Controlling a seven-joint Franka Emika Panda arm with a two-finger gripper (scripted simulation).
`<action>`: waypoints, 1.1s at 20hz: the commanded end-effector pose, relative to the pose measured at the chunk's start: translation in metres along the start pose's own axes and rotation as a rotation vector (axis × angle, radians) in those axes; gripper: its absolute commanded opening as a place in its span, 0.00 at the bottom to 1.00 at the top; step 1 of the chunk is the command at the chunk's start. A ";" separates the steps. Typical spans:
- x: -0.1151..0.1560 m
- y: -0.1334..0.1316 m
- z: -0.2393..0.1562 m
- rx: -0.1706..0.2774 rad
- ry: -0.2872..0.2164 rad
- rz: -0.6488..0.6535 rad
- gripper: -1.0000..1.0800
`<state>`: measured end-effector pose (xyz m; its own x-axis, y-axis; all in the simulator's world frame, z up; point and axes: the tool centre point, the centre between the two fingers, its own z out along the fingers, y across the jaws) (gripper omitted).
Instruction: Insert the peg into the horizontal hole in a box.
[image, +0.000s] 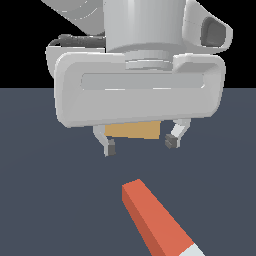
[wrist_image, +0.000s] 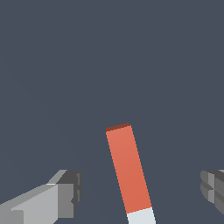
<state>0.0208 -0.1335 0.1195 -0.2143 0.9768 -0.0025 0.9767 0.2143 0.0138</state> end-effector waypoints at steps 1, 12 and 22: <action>-0.021 0.001 0.008 0.002 0.001 -0.038 0.96; -0.099 0.015 0.038 0.009 0.003 -0.181 0.96; -0.130 0.026 0.050 0.013 0.004 -0.240 0.96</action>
<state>0.0730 -0.2522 0.0708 -0.4337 0.9011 0.0000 0.9011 0.4337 0.0006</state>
